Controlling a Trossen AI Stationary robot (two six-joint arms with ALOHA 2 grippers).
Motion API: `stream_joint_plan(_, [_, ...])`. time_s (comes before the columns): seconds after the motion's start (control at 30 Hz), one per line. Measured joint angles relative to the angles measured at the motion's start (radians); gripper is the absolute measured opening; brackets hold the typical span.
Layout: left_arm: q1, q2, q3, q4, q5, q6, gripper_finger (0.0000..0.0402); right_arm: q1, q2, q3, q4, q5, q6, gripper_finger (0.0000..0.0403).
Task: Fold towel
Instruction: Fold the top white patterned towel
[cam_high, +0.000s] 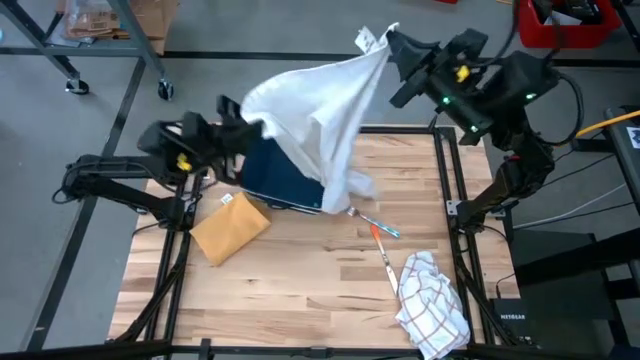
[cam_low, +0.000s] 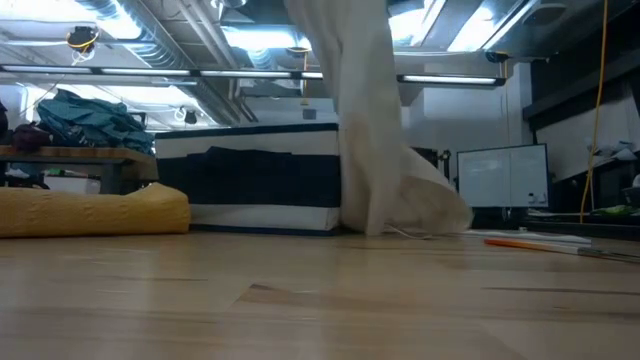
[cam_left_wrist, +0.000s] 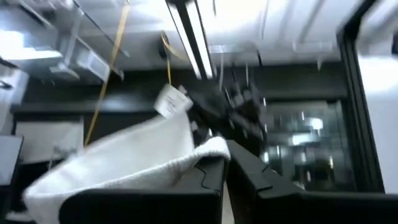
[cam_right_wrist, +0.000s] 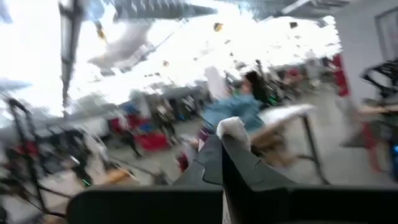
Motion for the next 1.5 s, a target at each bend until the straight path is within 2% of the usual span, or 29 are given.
stream_joint_plan(0.17, [0.01,-0.002,0.079,0.01,0.017,-0.065,0.0,0.0,-0.004,0.0,0.099,-0.068,0.009,0.0])
stream_joint_plan(0.37, [0.01,-0.003,0.204,0.004,0.14,-0.168,0.0,0.0,-0.024,0.0,0.102,-0.136,0.101,0.0])
stream_joint_plan(0.53, [0.01,-0.004,0.323,-0.1,0.185,-0.256,0.0,0.0,-0.051,0.0,0.106,-0.252,0.221,0.0])
stream_joint_plan(0.7, [0.009,-0.003,0.418,-0.193,0.296,-0.392,0.0,0.0,-0.059,0.0,0.106,-0.426,0.342,0.0])
stream_joint_plan(0.83, [0.005,-0.004,0.469,-0.227,0.436,-0.53,0.0,0.0,-0.059,0.0,0.101,-0.613,0.434,0.0])
stream_joint_plan(0.97, [0.005,-0.004,0.511,-0.226,0.56,-0.671,0.0,0.0,-0.059,0.0,0.098,-0.781,0.484,0.0])
stream_joint_plan(1.1, [0.005,-0.004,0.548,-0.226,0.638,-0.74,0.0,0.0,-0.058,-0.001,0.096,-0.889,0.495,0.0])
stream_joint_plan(1.33, [0.005,-0.002,0.596,-0.231,0.666,-0.61,0.0,0.0,-0.064,-0.002,0.093,-0.893,0.495,0.0])
stream_joint_plan(1.5, [0.005,-0.003,0.597,-0.298,0.666,-0.588,0.0,0.0,-0.067,-0.002,0.095,-0.893,0.495,0.0])
